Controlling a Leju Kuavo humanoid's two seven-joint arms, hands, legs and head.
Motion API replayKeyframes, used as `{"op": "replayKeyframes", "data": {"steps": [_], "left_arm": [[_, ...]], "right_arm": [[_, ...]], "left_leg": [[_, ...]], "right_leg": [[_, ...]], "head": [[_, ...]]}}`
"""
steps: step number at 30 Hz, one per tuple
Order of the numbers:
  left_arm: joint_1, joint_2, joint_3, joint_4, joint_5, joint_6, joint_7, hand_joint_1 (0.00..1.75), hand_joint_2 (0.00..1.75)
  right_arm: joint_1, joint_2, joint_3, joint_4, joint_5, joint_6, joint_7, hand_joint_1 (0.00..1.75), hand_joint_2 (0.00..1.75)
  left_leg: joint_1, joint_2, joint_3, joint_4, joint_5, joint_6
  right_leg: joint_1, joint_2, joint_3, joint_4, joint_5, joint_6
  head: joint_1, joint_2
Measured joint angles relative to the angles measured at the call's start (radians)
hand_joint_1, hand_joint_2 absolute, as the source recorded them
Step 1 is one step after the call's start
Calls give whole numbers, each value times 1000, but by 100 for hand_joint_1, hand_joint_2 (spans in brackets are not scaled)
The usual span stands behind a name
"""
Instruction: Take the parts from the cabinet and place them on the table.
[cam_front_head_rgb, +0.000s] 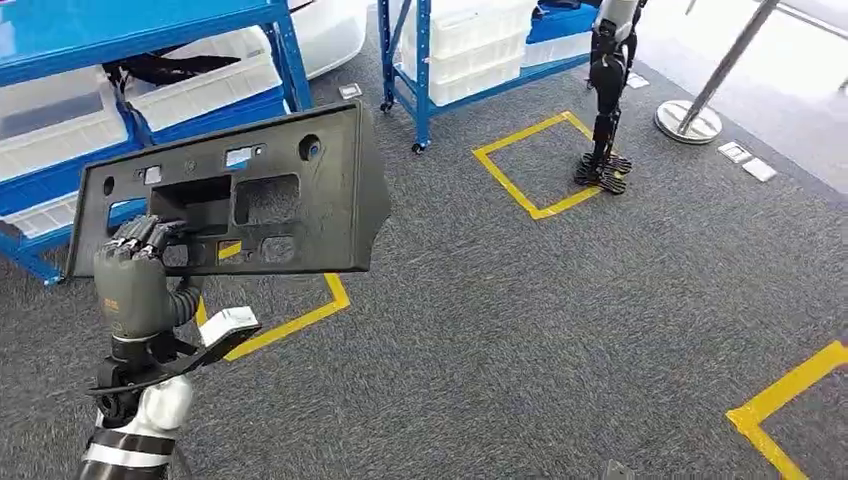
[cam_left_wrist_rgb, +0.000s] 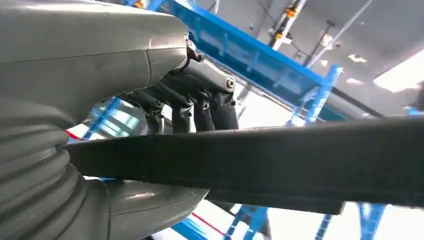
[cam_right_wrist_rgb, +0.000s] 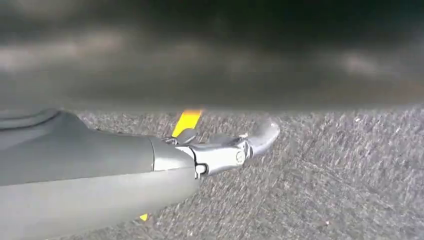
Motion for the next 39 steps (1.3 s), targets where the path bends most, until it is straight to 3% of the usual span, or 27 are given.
{"op": "replayKeyframes", "data": {"steps": [1, 2, 3, 5, 7, 8, 10, 11, 12, 13, 16, 17, 18, 19, 21, 23, 24, 26, 27, 28, 29, 32, 33, 35, 37, 38, 39], "left_arm": [[3, -1, 0, 0, 0, 0, -2, 175, 175], [5, -1, 0, -1, 0, 0, -3, 175, 175], [7, -1, -1, -2, 0, 0, -8, 175, 175], [23, 4, 0, -2, 5, 2, -15, 175, 175], [40, 6, 1, -2, 8, 1, -21, 175, 175], [46, 7, 1, -2, 9, 1, -22, 175, 175], [51, 8, 0, -2, 10, 1, -22, 175, 175], [51, 8, 0, -2, 11, 1, -22, 175, 175], [51, 10, 0, -2, 12, 0, -22, 175, 175], [52, 12, 0, -2, 13, 0, -22, 175, 175], [51, 13, 0, -3, 16, 0, -21, 175, 175], [50, 12, 0, -4, 16, 0, -21, 175, 175], [48, 12, 0, -5, 16, 0, -21, 175, 175], [48, 13, 0, -6, 16, 0, -21, 175, 175], [49, 14, 1, -6, 18, 0, -19, 175, 175], [49, 14, 1, -6, 18, 0, -19, 175, 175], [48, 14, 1, -6, 18, 0, -19, 175, 175], [44, 14, 0, -6, 18, -2, -19, 175, 175], [39, 14, 0, -6, 19, -2, -18, 175, 175], [37, 14, 0, -6, 20, -3, -15, 175, 175], [31, 14, 0, -6, 23, -3, -14, 175, 175], [26, 13, -2, -6, 32, -8, -14, 175, 175], [19, 14, -3, -5, 34, -10, -13, 175, 175], [16, 17, -6, -3, 39, -16, -13, 175, 175], [17, 21, -7, 5, 48, -23, -15, 175, 175], [17, 21, -8, 9, 53, -27, -16, 175, 175], [17, 21, -10, 11, 54, -28, -16, 175, 175]], "right_arm": [[2, 0, 0, 0, 2, 0, 0, 0, 0], [4, -3, 0, 0, 5, 1, 2, 0, 0], [5, 1, 1, 0, 8, 2, 3, 0, 0], [1, -2, 3, 0, 13, 2, 6, 0, 0], [1, -2, 6, 0, 18, 3, 6, 0, 0], [3, -2, 6, 0, 20, 4, 6, 0, 0], [3, -2, 7, 0, 21, 8, 2, 0, 0], [2, -2, 7, 0, 23, 11, -1, 0, 0], [1, -2, 8, 0, 23, 12, -3, 0, 0], [-3, -2, 8, 0, 23, 15, -6, 0, 0], [3, -2, 8, 0, 23, 16, -8, 0, 0], [5, -5, 8, 0, 23, 16, -8, 0, 0], [7, 0, 8, 0, 23, 17, -8, 0, 0], [4, 2, 9, 0, 23, 17, -8, 0, 0], [-1, 4, 10, 0, 23, 17, -8, 0, 0], [0, 5, 10, 0, 21, 17, -8, 0, 0], [1, 5, 10, 0, 19, 17, -8, 0, 0], [0, 5, 10, 0, 19, 17, -11, 0, 0], [-2, 5, 10, 0, 18, 17, -13, 0, 0], [-7, 6, 10, 0, 17, 18, -14, 0, 0], [-8, 7, 10, 0, 17, 19, -17, 0, 0], [-4, 6, 10, 0, 13, 20, -19, 0, 0], [1, 6, 10, 0, 11, 20, -21, 0, 0], [-3, 8, 10, 0, 9, 21, -23, 0, 0], [-3, 7, 9, 0, 8, 21, -24, 0, 0], [-1, 7, 9, 0, 7, 21, -24, 0, 0], [0, 8, 9, 0, 6, 21, -24, 0, 0]], "left_leg": [[2, 11, 4, -5, 1, -9], [8, 4, 1, 0, -8, -16], [11, -48, -7, 32, -36, -16], [9, -111, -76, 194, -127, -14], [8, -124, -142, 324, -169, -13], [8, -123, -144, 320, -153, -9], [8, -130, -82, 188, -68, -1], [9, -149, -41, 105, -27, 3], [11, -195, -11, 38, -8, 7], [14, -206, 0, 16, -18, 5], [-1, -175, -4, 18, -13, 15], [10, -159, 2, 3, -5, 26], [9, -150, 6, 0, -2, 32], [8, -136, 5, -2, -1, 38], [5, -107, 4, -2, -2, 39], [5, -81, 2, -1, -3, 39], [6, -66, 2, -1, -3, 38], [8, -43, 4, -1, -6, 32], [5, -33, 8, 0, -8, 25], [-4, -22, 7, 2, -13, 15], [-4, -13, 10, 0, -13, 9], [0, 22, 27, -13, -14, -12], [8, -18, 24, 2, -30, -19], [7, -101, -29, 132, -110, -14], [4, -121, -107, 291, -175, -12], [3, -122, -125, 318, -174, -8], [2, -123, -118, 294, -149, -3]], "right_leg": [[1, 14, -2, -2, 2, -8], [-13, 25, 4, -9, 8, -19], [-14, 36, 5, -8, 9, -23], [-11, 58, 4, -8, 11, -40], [-4, 87, 4, -7, 10, -41], [-2, 102, 5, -7, 10, -41], [0, 131, 8, -5, 10, -41], [0, 144, 9, -2, 10, -40], [-2, 156, 7, 0, 10, -40], [10, 167, 0, 7, 8, -35], [-5, 195, -11, -6, 18, -13], [3, 189, -22, 1, 17, -9], [4, 127, -33, 24, 6, -8], [6, 88, -62, 79, -24, -12], [0, 63, -145, 245, -90, -16], [-8, 59, -182, 320, -105, -4], [-12, 56, -160, 278, -86, 8], [-17, 28, -56, 94, -24, 29], [-16, -27, 0, 4, -5, 32], [-5, -38, 7, -3, -1, 25], [-4, -21, -1, -3, 4, 12], [-1, 19, -3, -8, 9, -10], [-17, 32, 2, -11, 13, -16], [-13, 52, 3, -11, 14, -35], [-5, 82, 2, -11, 14, -37], [-1, 97, 2, -11, 15, -40], [2, 111, 3, -10, 15, -40]], "head": [[0, 0], [-2, 0], [-6, 0], [-13, 0], [-13, 0], [-12, 0], [-13, 0], [-13, 0], [-14, 0], [-10, 0], [-12, 0], [-12, 0], [-9, 0], [-3, 0], [-3, 0], [-2, 0], [-2, 0], [-2, 0], [0, 0], [2, 0], [-3, 0], [-2, 0], [-6, 0], [-12, 0], [-16, 0], [-16, 0], [-15, 0]]}}
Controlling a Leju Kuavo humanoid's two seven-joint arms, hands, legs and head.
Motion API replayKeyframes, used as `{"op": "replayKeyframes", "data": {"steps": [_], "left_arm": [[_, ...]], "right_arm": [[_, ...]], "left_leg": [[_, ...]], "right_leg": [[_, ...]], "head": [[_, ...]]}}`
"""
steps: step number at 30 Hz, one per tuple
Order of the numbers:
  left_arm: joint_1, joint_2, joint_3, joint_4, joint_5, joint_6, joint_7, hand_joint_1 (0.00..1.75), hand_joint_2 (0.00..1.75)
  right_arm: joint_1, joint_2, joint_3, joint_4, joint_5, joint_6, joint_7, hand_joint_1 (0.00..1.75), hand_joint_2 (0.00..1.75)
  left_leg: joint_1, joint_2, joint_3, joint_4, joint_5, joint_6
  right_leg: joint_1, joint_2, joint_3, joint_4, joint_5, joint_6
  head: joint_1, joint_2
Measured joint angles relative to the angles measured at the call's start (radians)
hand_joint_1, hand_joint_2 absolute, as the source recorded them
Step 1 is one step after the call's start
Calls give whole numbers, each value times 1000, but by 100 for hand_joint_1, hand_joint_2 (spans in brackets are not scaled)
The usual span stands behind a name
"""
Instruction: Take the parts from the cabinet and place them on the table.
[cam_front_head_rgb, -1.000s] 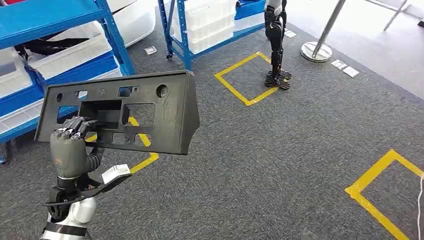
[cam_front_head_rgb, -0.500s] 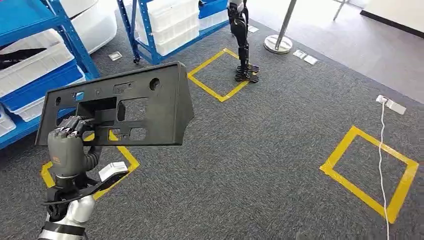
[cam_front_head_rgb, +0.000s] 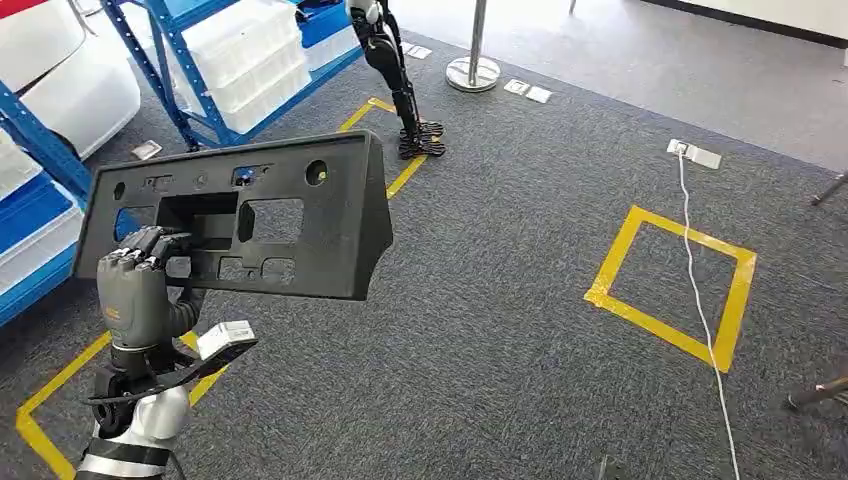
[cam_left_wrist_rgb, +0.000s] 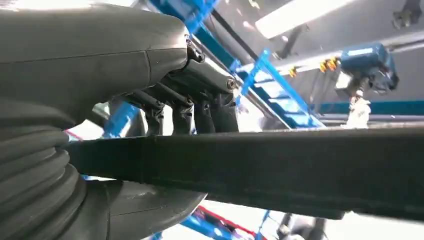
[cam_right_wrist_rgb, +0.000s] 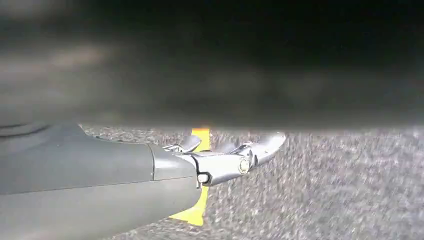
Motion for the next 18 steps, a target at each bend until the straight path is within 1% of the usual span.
{"op": "replayKeyframes", "data": {"steps": [1, 2, 3, 4, 5, 7, 8, 9, 10, 11, 12, 13, 14, 15, 16, 17, 18], "left_arm": [[0, 0, -1, 0, 0, -1, -2, 175, 175], [-2, 0, -2, 0, 2, -2, -3, 175, 175], [-4, 0, -2, 0, 6, -2, -4, 175, 175], [-7, 2, -3, 0, 8, -2, -5, 175, 175], [-8, 2, -4, 0, 10, -2, -6, 175, 175], [-13, 2, -5, 0, 13, -2, -7, 175, 175], [-15, 2, -5, 0, 14, -2, -8, 175, 175], [-16, 0, -6, 0, 15, -2, -8, 175, 175], [-18, 0, -6, 0, 15, -2, -8, 175, 175], [-18, 0, -6, 0, 16, -2, -8, 175, 175], [-18, 0, -6, 0, 19, -2, -8, 175, 175], [-17, 0, -6, 1, 19, -2, -9, 175, 175], [-17, 0, -6, 2, 19, -2, -11, 175, 175], [-17, 0, -6, 3, 20, -2, -14, 175, 175], [-17, 0, -6, 5, 21, -2, -16, 175, 175], [-17, 0, -6, 7, 21, -2, -16, 175, 175], [-18, 0, -6, 8, 22, -2, -16, 175, 175]], "right_arm": [[1, 0, 0, 0, 0, 0, 0, 0, 0], [1, 2, 0, 0, 0, 0, 0, 0, 0], [1, 3, 0, 0, 0, 0, 0, 0, 0], [0, 9, -1, 0, 0, 0, 0, 0, 0], [-2, 6, -1, 0, 0, 0, 0, 0, 0], [3, 8, -1, 0, 1, -1, 0, 0, 0], [6, 8, -1, 0, 1, -1, 0, 0, 0], [7, 6, -1, 0, 0, -2, 0, 0, 0], [7, 9, -1, 0, 1, -2, 0, 0, 0], [3, 10, -1, 0, 1, -2, 0, 0, 0], [1, 9, -1, 0, 1, -3, 0, 0, 0], [1, 9, -1, 0, 1, -3, -1, 0, 0], [2, 10, -1, 0, 1, -3, -2, 0, 0], [4, 10, -1, 0, 1, -3, -3, 0, 0], [4, 9, -1, 0, 2, -3, -3, 0, 0], [3, 7, -1, 0, 2, -3, -4, 0, 0], [3, 7, -1, 0, 2, -3, -5, 0, 0]], "left_leg": [[-1, -2, 29, -62, 42, 7], [-3, -13, 76, -157, 92, 15], [-4, -51, 125, -249, 134, 25], [-1, -101, 139, -283, 120, 34], [-5, -84, 138, -290, 125, 32], [-16, -66, 138, -289, 126, 37], [-17, -52, 143, -301, 133, 44], [-2, -34, 154, -323, 146, 48], [-6, -26, 161, -333, 148, 52], [-7, -8, 162, -333, 150, 55], [-8, 6, 161, -333, 150, 55], [-9, 23, 160, -333, 148, 55], [-9, 37, 159, -333, 147, 54], [-8, 50, 159, -333, 146, 51], [-6, 63, 160, -332, 143, 47], [-2, 75, 163, -332, 141, 41], [0, 87, 166, -329, 136, 34]], "right_leg": [[2, 15, 1, 0, 0, 0], [5, 31, 4, 0, 1, 0], [5, 44, 7, 0, 1, 1], [8, 53, 3, 3, 3, 6], [6, 62, -3, 3, 5, 9], [-4, 82, -12, -1, 11, 22], [-2, 96, -15, -6, 15, 31], [2, 77, -23, 7, 11, 30], [9, 18, -43, 42, -10, 28], [8, -19, -80, 109, -41, 25], [4, -38, -121, 187, -71, 25], [0, -46, -162, 263, -98, 27], [-6, -50, -184, 305, -104, 35], [-13, -53, -179, 291, -93, 47], [-21, -59, -148, 233, -68, 61], [-26, -73, -94, 135, -34, 77], [-30, -99, -35, 39, -6, 90]], "head": [[-2, 0], [-1, 0], [-1, 0], [4, 0], [5, 0], [3, 0], [5, 0], [5, 0], [7, 0], [14, 0], [15, 0], [15, 0], [15, 0], [16, 0], [16, 0], [16, 0], [16, 0]]}}
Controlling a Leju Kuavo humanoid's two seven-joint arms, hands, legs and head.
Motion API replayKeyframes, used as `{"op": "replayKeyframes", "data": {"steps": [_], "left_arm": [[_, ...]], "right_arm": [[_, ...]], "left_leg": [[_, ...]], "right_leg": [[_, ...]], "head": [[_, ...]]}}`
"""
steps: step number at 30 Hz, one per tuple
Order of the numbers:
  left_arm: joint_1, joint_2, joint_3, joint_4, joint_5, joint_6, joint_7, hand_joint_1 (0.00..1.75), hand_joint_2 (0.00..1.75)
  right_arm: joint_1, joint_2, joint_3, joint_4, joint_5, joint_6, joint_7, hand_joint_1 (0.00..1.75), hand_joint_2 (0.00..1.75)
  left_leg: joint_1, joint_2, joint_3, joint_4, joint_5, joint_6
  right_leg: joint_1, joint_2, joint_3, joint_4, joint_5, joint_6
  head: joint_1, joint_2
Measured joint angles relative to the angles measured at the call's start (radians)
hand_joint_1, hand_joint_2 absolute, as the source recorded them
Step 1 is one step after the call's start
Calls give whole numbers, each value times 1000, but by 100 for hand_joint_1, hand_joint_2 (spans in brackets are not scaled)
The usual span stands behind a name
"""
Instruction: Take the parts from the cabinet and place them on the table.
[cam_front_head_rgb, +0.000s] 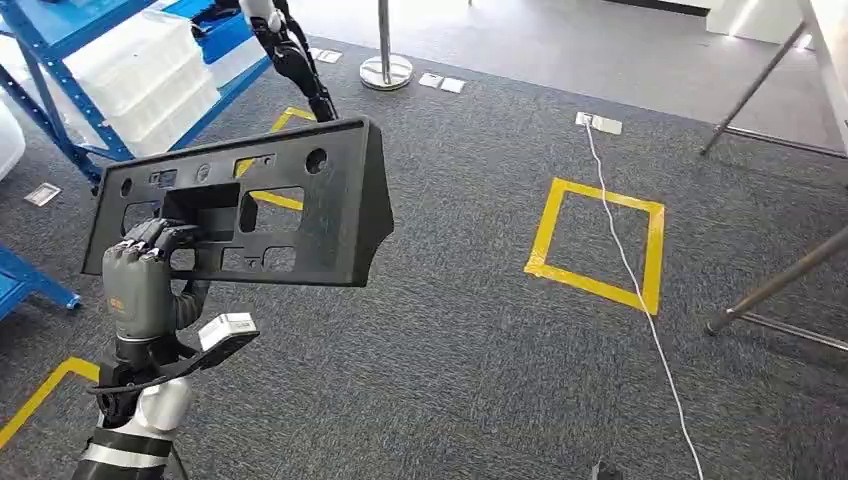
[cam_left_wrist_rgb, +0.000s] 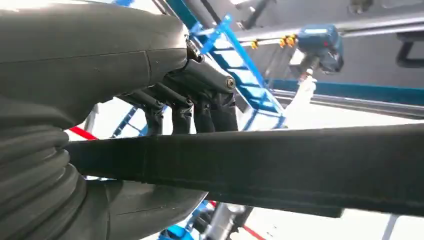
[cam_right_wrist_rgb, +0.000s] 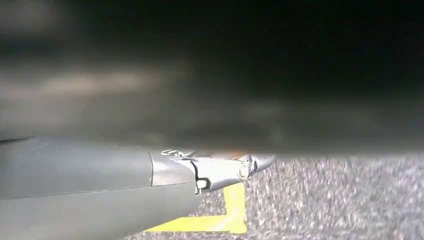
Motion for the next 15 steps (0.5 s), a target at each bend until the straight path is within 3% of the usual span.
{"op": "replayKeyframes", "data": {"steps": [1, 2, 3, 5, 6, 7, 8, 9, 10, 11, 12, 13, 14, 15], "left_arm": [[-2, 0, 0, 0, 0, 0, 0, 175, 175], [-3, 3, 1, 0, 3, 0, 0, 175, 175], [-5, 3, 0, 0, 3, 0, -1, 175, 175], [-5, 2, -2, 0, 5, 0, -1, 175, 175], [-5, 2, -3, 0, 5, 0, -1, 175, 175], [-7, 2, -4, 0, 5, 0, -1, 175, 175], [-5, 3, -5, 0, 5, 1, -1, 175, 175], [-3, 5, -5, 1, 6, 1, -1, 175, 175], [0, 6, -5, 2, 6, 1, -1, 175, 175], [3, 6, -6, 3, 6, 1, -1, 175, 175], [4, 6, -7, 6, 6, 1, -1, 175, 175], [5, 6, -8, 6, 6, 1, -1, 175, 175], [4, 6, -8, 6, 6, 1, -1, 175, 175], [3, 6, -8, 6, 6, 1, -1, 175, 175]], "right_arm": [[-3, 3, 0, -1, 0, 0, 0, 0, 0], [-5, 6, 0, -1, 0, 0, -1, 0, 0], [-5, 7, 0, -1, 0, 0, -2, 0, 0], [-3, 4, 0, -1, 0, 0, -2, 0, 0], [-2, 2, 0, -1, 0, 0, -2, 0, 0], [0, 4, 0, -1, 0, 0, -2, 0, 0], [-1, 3, -1, -1, 0, 0, -2, 0, 0], [-2, 3, -1, -1, 0, 0, -3, 0, 0], [-2, 3, -1, -1, 0, 0, -3, 0, 0], [-2, 4, -1, -1, 0, 0, -3, 0, 0], [0, 4, -1, -1, 0, 0, -3, 0, 0], [0, 3, -1, -1, 0, 0, -3, 0, 0], [0, 3, -1, -1, 0, 0, -3, 0, 0], [-1, 3, -1, -1, 0, 0, -3, 0, 0]], "left_leg": [[-9, 9, 3, 5, -6, -10], [-11, 19, 2, 7, -15, -20], [-15, 28, 9, 5, -15, -26], [-10, 52, 17, 0, -19, -33], [-2, 46, 17, 3, -27, -42], [3, -18, 9, 37, -56, -44], [3, -57, -21, 104, -98, -41], [0, -78, -67, 198, -145, -39], [-1, -85, -112, 283, -178, -37], [-1, -87, -149, 343, -191, -33], [-1, -87, -160, 349, -177, -29], [-1, -88, -149, 307, -137, -23], [-1, -92, -119, 232, -86, -18], [0, -116, -75, 131, -28, -13]], "right_leg": [[1, -59, 25, -46, 6, -2], [9, -51, 29, -46, 15, -14], [10, -33, 24, -42, 13, -29], [14, -8, 19, -40, 12, -43], [7, 7, 23, -43, 15, -53], [5, 19, 23, -43, 15, -56], [8, 28, 24, -43, 16, -68], [11, 40, 24, -43, 15, -75], [16, 55, 24, -43, 14, -77], [21, 71, 24, -42, 14, -77], [24, 86, 25, -42, 14, -77], [26, 102, 27, -41, 14, -77], [26, 118, 29, -41, 14, -77], [27, 134, 34, -41, 13, -77]], "head": [[5, 0], [6, 0], [-3, 0], [-3, 0], [-4, 0], [-7, 0], [-8, 0], [-12, 0], [-12, 0], [-12, 0], [-12, 0], [-12, 0], [-12, 0], [-12, 0]]}}
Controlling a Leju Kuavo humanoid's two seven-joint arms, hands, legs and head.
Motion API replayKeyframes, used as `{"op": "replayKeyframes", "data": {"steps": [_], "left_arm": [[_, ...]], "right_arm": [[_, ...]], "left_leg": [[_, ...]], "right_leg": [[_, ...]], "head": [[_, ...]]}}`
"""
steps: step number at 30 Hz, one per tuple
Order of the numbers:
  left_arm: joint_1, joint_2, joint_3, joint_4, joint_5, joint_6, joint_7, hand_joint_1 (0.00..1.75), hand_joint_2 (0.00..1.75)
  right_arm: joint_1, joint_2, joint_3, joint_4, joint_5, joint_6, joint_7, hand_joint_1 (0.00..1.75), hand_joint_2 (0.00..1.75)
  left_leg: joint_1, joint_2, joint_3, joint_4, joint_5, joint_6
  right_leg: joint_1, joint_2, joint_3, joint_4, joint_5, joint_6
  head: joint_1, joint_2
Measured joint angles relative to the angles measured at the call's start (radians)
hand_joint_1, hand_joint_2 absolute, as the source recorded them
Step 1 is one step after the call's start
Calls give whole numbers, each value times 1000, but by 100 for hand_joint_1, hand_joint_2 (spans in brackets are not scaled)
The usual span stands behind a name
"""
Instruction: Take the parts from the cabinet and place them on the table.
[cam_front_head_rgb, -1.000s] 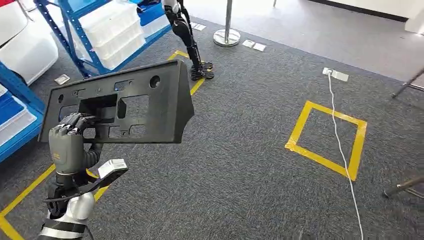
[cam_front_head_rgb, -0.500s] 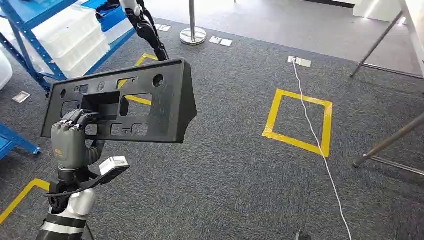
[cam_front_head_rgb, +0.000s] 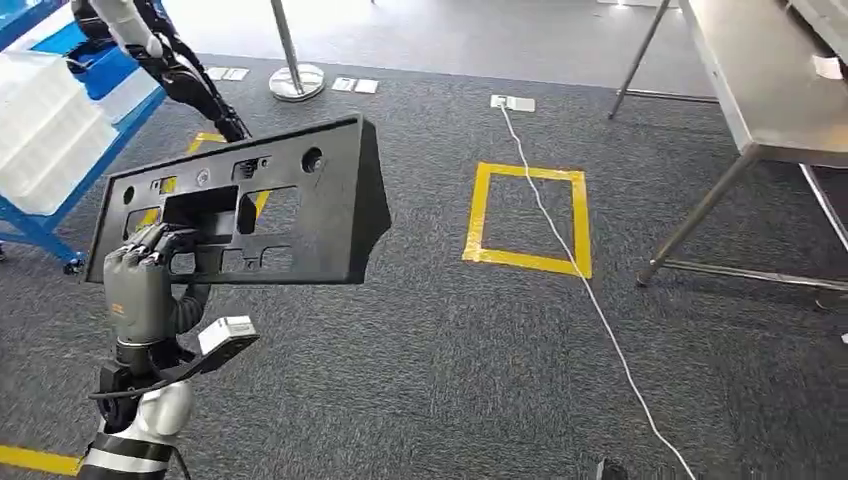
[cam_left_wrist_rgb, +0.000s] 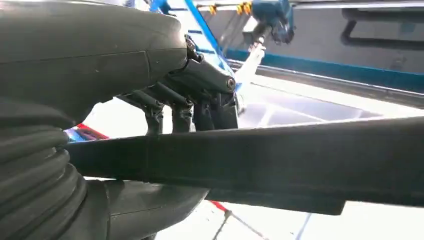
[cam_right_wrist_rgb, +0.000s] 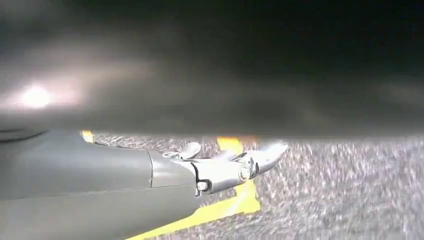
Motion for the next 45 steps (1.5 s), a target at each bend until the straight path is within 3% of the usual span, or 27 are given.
{"op": "replayKeyframes", "data": {"steps": [1, 2, 4, 6, 8, 9, 11, 12, 13, 15, 16, 17, 21, 22, 24, 26, 27, 29, 31, 32, 36, 37, 38, 39, 42, 43, 45], "left_arm": [[0, 0, 0, 0, 0, 0, 0, 175, 175], [0, 1, 0, 0, 0, 0, 0, 175, 175], [-1, 2, -1, 1, 0, -1, 0, 175, 175], [-8, 1, -2, 1, 0, -1, 0, 175, 175], [-9, 1, -2, 0, 3, -1, -4, 175, 175], [-8, 3, 0, 0, 6, -2, -4, 175, 175], [-5, 3, 0, 0, 10, -6, -5, 175, 175], [-5, 3, 0, 1, 9, -7, -5, 175, 175], [-5, 3, -1, 1, 9, -7, -6, 175, 175], [-5, 3, -2, 1, 9, -7, -6, 175, 175], [-6, 3, -2, 1, 9, -7, -7, 175, 175], [-6, 3, -1, 1, 9, -8, -7, 175, 175], [-9, 3, -2, 1, 9, -9, -9, 175, 175], [-12, 4, -3, 0, 9, -10, -9, 175, 175], [-12, 7, -2, 1, 9, -10, -9, 175, 175], [-9, 10, -2, 3, 9, -14, -9, 175, 175], [-7, 10, -2, 4, 9, -16, -9, 175, 175], [-7, 10, -3, 4, 9, -20, -9, 175, 175], [-11, 11, -3, 4, 9, -21, -11, 175, 175], [-13, 11, -4, 6, 9, -21, -12, 175, 175], [-16, 13, -6, 6, 10, -25, -13, 175, 175], [-21, 13, -6, 6, 10, -25, -13, 175, 175], [-22, 13, -6, 5, 10, -25, -13, 175, 175], [-22, 16, -5, 3, 10, -25, -14, 175, 175], [-22, 19, -4, 3, 9, -25, -13, 175, 175], [-22, 19, -5, 3, 8, -25, -14, 175, 175], [-22, 19, -6, 3, 6, -25, -14, 175, 175]], "right_arm": [[0, 0, 0, 0, 0, 0, 0, 0, 0], [-3, 0, 0, 0, 0, 0, 0, 0, 0], [-1, 0, 0, 0, 0, -1, 0, 0, 0], [6, -1, 0, 0, 0, -2, 0, 0, 0], [5, 1, 0, 0, 2, -4, 0, 0, 0], [1, 2, 0, 0, 3, -3, 1, 0, 0], [-1, 3, 0, 0, 5, -3, 1, 0, 0], [1, 3, 0, 0, 6, -4, 2, 0, 0], [2, 3, 0, 0, 6, -4, 3, 0, 0], [1, 2, 0, 0, 7, -4, 3, 0, 0], [0, 2, 0, 0, 8, -4, 3, 0, 0], [-4, 2, 0, 0, 9, -4, 4, 0, 0], [-3, 1, 0, 0, 9, -4, 5, 0, 0], [-1, 3, 0, 0, 9, -4, 6, 0, 0], [-4, 4, 0, 0, 10, -8, 13, 0, 0], [-5, 5, 0, 0, 21, -25, 37, 0, 0], [-3, 5, 1, 0, 29, -35, 55, 0, 0], [0, 8, 12, 1, 48, -54, 106, 0, 0], [2, 13, 27, 1, 68, -69, 166, 0, 0], [1, 13, 36, 2, 76, -76, 195, 0, 0], [19, 21, 74, 8, 99, -93, 297, 0, 0], [24, 22, 82, 10, 101, -93, 308, 0, 0], [25, 25, 89, 11, 103, -93, 315, 0, 0], [23, 30, 95, 11, 105, -93, 316, 0, 0], [21, 37, 110, 11, 107, -84, 317, 0, 0], [22, 39, 114, 11, 108, -82, 317, 0, 0], [23, 39, 118, 11, 108, -77, 315, 0, 0]], "left_leg": [[2, -47, 28, -70, 30, 4], [4, -63, 38, -90, 22, 3], [-7, -42, 34, -88, 22, 3], [-5, -17, 39, -102, 31, 15], [-7, 7, 45, -113, 38, 24], [-8, 21, 44, -113, 38, 26], [-12, 51, 43, -113, 36, 29], [-12, 64, 43, -113, 35, 29], [-12, 76, 44, -113, 34, 28], [-12, 99, 46, -112, 31, 24], [-12, 108, 49, -111, 28, 19], [-25, 118, 49, -109, 22, 12], [-23, 157, 60, -113, 14, -5], [-15, 119, 52, -99, 1, -13], [-10, 48, 5, 16, -68, -15], [-9, 32, -78, 181, -133, -20], [-9, 31, -101, 218, -135, -20], [-7, 28, -73, 139, -65, -18], [5, -6, 12, -42, 29, -21], [12, -59, 28, -72, 11, -25], [-3, -25, 34, -84, 21, -1], [4, -10, 35, -93, 29, 12], [0, -1, 35, -94, 30, 18], [-3, 13, 33, -94, 31, 25], [-13, 58, 31, -94, 29, 29], [-13, 72, 31, -94, 28, 29], [-14, 96, 31, -94, 28, 28]], "right_leg": [[-2, 12, 0, 0, 0, 0], [10, 23, -5, 5, -1, 4], [-2, 43, -15, 1, 5, 15], [-2, 62, -26, -5, 8, 27], [1, -40, -66, 73, -33, 18], [-1, -67, -105, 150, -64, 15], [-3, -86, -183, 307, -114, 18], [-4, -86, -193, 327, -114, 26], [-4, -88, -175, 292, -97, 35], [-5, -105, -82, 121, -36, 52], [-3, -151, -25, 25, -11, 54], [8, -179, -2, -3, -9, 46], [8, -124, -12, -8, -1, 17], [-7, -111, -6, -11, 2, 10], [-7, -93, -3, -11, 1, -1], [-3, -65, -3, -11, 2, -5], [-2, -51, -3, -10, 2, -5], [-2, -21, 1, -8, 2, -5], [-4, 8, 5, -5, 0, -3], [-1, 17, 0, -3, 0, 2], [-8, 63, -24, -7, 15, 30], [-5, 37, -38, 4, 8, 31], [2, -24, -54, 36, -11, 28], [2, -60, -86, 98, -40, 22], [0, -86, -195, 328, -119, 18], [0, -86, -194, 327, -114, 24], [0, -93, -118, 197, -66, 38]], "head": [[0, 0], [2, 0], [0, 0], [2, 0], [7, 0], [8, 0], [7, 0], [8, 0], [8, 0], [8, 0], [8, 0], [10, 0], [5, 0], [4, 0], [-2, 0], [-3, 0], [-3, 0], [-4, 0], [-4, 0], [-3, 0], [-2, 0], [-2, 0], [1, 0], [7, 0], [8, 0], [7, 0], [9, 0]]}}
